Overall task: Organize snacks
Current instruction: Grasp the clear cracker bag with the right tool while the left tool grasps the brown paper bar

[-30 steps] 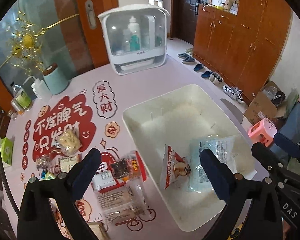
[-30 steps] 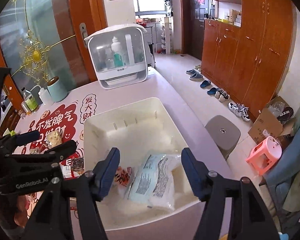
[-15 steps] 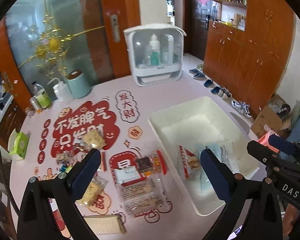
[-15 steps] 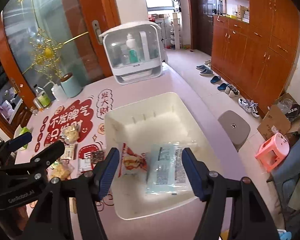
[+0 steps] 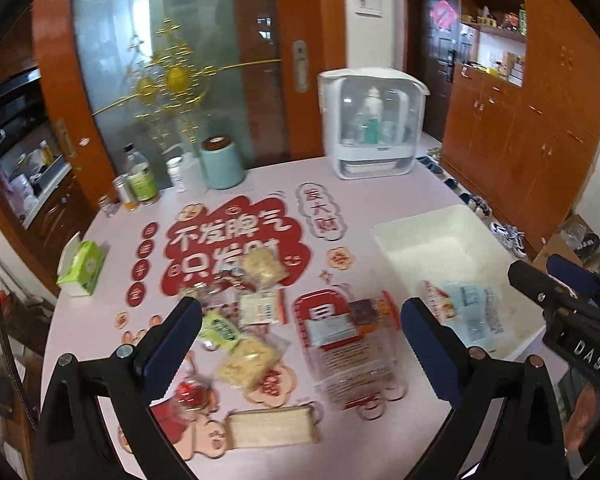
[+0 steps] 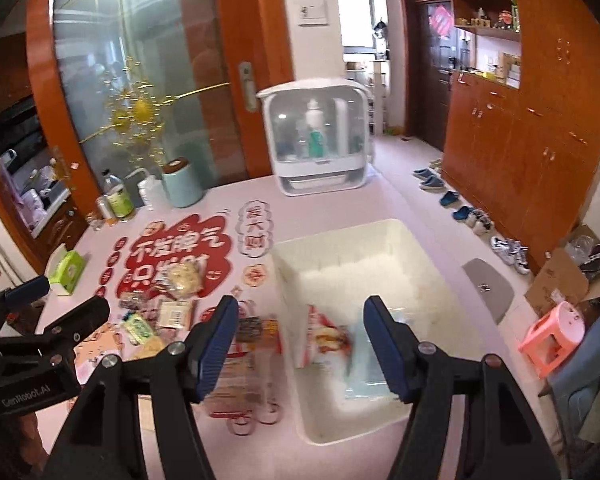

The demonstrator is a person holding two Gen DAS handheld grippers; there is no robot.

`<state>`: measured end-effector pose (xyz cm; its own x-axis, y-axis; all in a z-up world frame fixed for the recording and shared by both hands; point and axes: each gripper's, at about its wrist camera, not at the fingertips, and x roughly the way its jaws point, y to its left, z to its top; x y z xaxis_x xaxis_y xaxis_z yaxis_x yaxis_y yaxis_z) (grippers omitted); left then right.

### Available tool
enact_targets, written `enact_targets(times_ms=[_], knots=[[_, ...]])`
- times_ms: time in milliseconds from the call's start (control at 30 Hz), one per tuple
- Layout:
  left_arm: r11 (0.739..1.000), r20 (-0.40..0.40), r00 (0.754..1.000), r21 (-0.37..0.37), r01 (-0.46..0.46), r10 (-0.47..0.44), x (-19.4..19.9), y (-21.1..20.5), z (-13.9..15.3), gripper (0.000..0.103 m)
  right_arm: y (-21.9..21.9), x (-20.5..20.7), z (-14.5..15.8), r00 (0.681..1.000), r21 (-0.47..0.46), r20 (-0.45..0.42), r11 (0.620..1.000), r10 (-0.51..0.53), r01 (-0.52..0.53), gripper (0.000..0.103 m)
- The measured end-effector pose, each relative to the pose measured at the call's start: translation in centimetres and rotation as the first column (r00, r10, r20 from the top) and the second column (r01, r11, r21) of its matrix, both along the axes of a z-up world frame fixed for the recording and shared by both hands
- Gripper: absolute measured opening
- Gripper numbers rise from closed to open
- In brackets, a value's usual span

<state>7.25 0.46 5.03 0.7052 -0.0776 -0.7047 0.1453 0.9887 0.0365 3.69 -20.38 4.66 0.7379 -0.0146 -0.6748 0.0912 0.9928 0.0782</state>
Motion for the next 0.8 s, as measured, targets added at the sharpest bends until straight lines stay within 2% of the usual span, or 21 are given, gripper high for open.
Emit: enact_targets(times_ms=[167, 267, 367, 500, 667, 800], knots=[[0.998, -0.019, 0.998, 0.008, -0.059, 0.06, -0.3, 5.4, -1.1, 0.099, 3.2, 0.4, -0.4, 0.998, 0.036, -0.014, 0.998, 0.061, -0.06, 0.065], [0.997, -0.044, 0.996, 0.018, -0.072, 0.073, -0.3, 8.2, -2.5, 0.099, 5.3, 0.9, -1.4, 0.994, 0.042, -0.055, 0.995, 0.093, -0.091, 0.065], [0.999, -0.078, 0.997, 0.022, -0.027, 0.028, -0.4, 9.9, -4.6, 0.099, 7.3, 1.4, -3.0, 0.983, 0.052, -0.126, 0.99, 0.136, -0.13, 0.065], [0.998, -0.168, 0.984, 0.035, 0.059, -0.052, -0.3, 10.9, -9.1, 0.099, 9.1, 2.0, -5.5, 0.965, 0.094, -0.204, 0.985, 0.163, -0.146, 0.065], [0.978, -0.287, 0.94, 0.038, 0.204, -0.185, 0.2, 10.2, -14.9, 0.099, 10.3, 2.8, -9.4, 0.946, 0.123, -0.292, 0.987, 0.137, -0.105, 0.065], [0.927, -0.369, 0.868, 0.04, 0.373, -0.333, 0.5, 8.9, -19.3, 0.099, 10.6, 3.3, -12.6, 0.924, 0.154, -0.37, 0.987, 0.097, -0.042, 0.065]])
